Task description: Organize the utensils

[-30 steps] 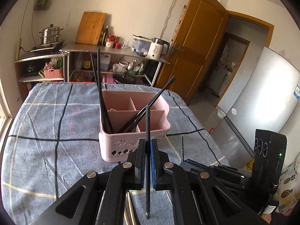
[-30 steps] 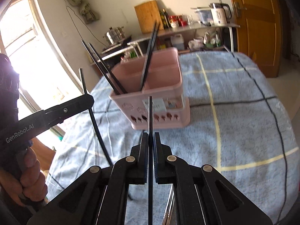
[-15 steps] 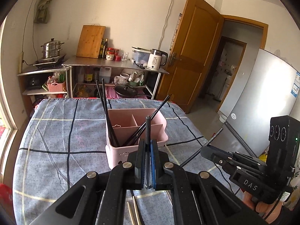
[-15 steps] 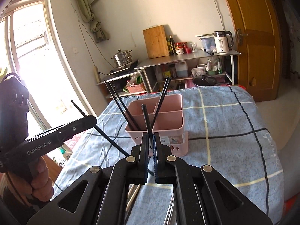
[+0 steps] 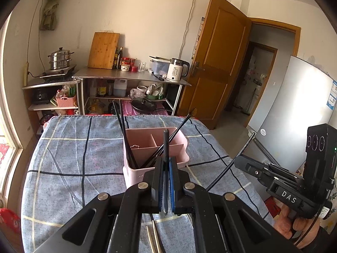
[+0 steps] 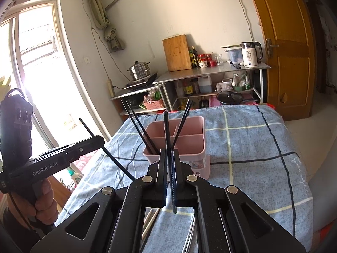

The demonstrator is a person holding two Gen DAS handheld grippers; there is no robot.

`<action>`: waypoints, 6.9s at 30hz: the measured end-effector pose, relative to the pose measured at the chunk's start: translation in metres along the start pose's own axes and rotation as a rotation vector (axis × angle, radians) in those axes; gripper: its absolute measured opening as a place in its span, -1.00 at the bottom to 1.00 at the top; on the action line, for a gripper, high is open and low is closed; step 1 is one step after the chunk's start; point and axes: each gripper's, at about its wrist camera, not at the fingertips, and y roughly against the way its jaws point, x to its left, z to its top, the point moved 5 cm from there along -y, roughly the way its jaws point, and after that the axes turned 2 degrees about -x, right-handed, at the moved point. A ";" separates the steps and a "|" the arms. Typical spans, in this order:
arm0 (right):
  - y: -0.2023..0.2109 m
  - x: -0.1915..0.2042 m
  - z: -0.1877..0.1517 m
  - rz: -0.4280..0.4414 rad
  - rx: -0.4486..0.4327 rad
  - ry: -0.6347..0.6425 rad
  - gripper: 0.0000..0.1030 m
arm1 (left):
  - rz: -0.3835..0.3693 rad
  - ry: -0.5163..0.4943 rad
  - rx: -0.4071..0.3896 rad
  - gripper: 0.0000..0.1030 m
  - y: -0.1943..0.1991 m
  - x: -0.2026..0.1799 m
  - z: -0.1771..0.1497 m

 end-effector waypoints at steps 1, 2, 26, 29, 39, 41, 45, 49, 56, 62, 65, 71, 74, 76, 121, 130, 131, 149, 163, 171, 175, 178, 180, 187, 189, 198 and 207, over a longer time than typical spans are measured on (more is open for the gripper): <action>0.001 0.000 0.004 -0.001 -0.007 0.001 -0.94 | 0.002 -0.003 -0.004 -0.91 0.002 0.000 0.003; 0.002 0.000 0.007 -0.001 -0.014 0.003 -0.94 | 0.002 -0.004 -0.009 -0.91 0.004 -0.001 0.006; -0.011 0.005 0.090 0.001 -0.148 0.014 -1.00 | 0.035 0.029 -0.085 -0.91 0.001 0.023 0.091; -0.012 -0.007 0.084 -0.011 -0.138 -0.012 -1.00 | 0.033 0.025 -0.066 -0.91 -0.005 0.026 0.086; -0.041 -0.105 0.006 -0.089 0.055 -0.244 -0.82 | -0.009 0.016 -0.049 -0.91 -0.005 0.018 0.042; -0.054 -0.128 -0.016 -0.136 0.126 -0.298 -0.81 | -0.020 0.022 -0.043 -0.91 -0.006 0.017 0.033; -0.078 -0.163 -0.049 -0.211 0.233 -0.394 -0.72 | -0.040 0.039 -0.038 -0.91 -0.009 0.018 0.022; -0.099 -0.181 -0.063 -0.237 0.287 -0.446 -0.69 | -0.051 0.042 -0.035 -0.91 -0.012 0.021 0.017; -0.141 -0.196 -0.081 -0.312 0.401 -0.482 -0.67 | -0.059 0.058 -0.029 -0.91 -0.020 0.033 0.015; -0.157 -0.197 -0.078 -0.416 0.435 -0.473 -0.67 | -0.058 0.072 -0.030 -0.91 -0.022 0.046 0.014; -0.164 -0.192 -0.075 -0.486 0.470 -0.419 -0.67 | -0.064 0.080 -0.029 -0.91 -0.024 0.049 0.013; -0.183 -0.189 -0.068 -0.559 0.505 -0.328 -0.67 | -0.076 0.095 -0.024 -0.91 -0.027 0.053 0.010; -0.187 -0.186 -0.067 -0.565 0.502 -0.276 -0.69 | -0.080 0.098 -0.018 -0.91 -0.028 0.053 0.008; -0.186 -0.185 -0.067 -0.556 0.495 -0.260 -0.76 | -0.079 0.097 -0.016 -0.91 -0.028 0.052 0.008; 0.000 -0.053 0.092 0.022 -0.069 -0.218 -0.92 | -0.012 0.072 -0.059 -0.91 -0.005 0.031 0.086; -0.023 -0.046 0.105 0.051 -0.087 -0.246 -0.92 | 0.015 0.096 -0.051 -0.91 -0.027 0.047 0.095; -0.026 -0.046 0.105 0.052 -0.088 -0.250 -0.92 | 0.014 0.101 -0.049 -0.91 -0.030 0.050 0.095; -0.073 -0.047 0.081 0.053 -0.014 -0.300 -0.92 | 0.001 0.151 -0.044 -0.91 -0.050 0.069 0.097; -0.114 -0.047 0.037 0.060 0.106 -0.313 -0.91 | 0.032 0.186 0.093 -0.91 -0.103 0.089 0.040; -0.100 -0.035 0.038 0.074 0.119 -0.252 -0.72 | 0.058 0.125 0.068 -0.51 -0.085 0.079 0.040; -0.081 -0.029 0.036 0.062 0.100 -0.213 -0.68 | 0.072 0.100 0.039 -0.49 -0.065 0.072 0.036; -0.065 -0.028 0.032 0.055 0.089 -0.202 -0.68 | 0.074 0.100 0.021 -0.49 -0.049 0.068 0.028; -0.050 -0.028 0.027 0.050 0.074 -0.194 -0.68 | 0.078 0.096 0.004 -0.49 -0.036 0.064 0.020; -0.007 -0.024 -0.006 0.010 0.040 -0.139 -0.68 | 0.088 0.062 -0.003 -0.49 -0.004 0.043 -0.033; 0.001 -0.023 -0.020 0.002 0.045 -0.127 -0.68 | 0.086 0.052 0.007 -0.49 0.001 0.035 -0.050; 0.018 -0.021 -0.089 -0.027 0.122 -0.085 -0.68 | 0.095 0.043 0.085 -0.49 0.009 0.019 -0.127; 0.018 -0.029 -0.125 -0.058 0.180 -0.077 -0.68 | 0.111 0.036 0.139 -0.49 0.006 0.015 -0.165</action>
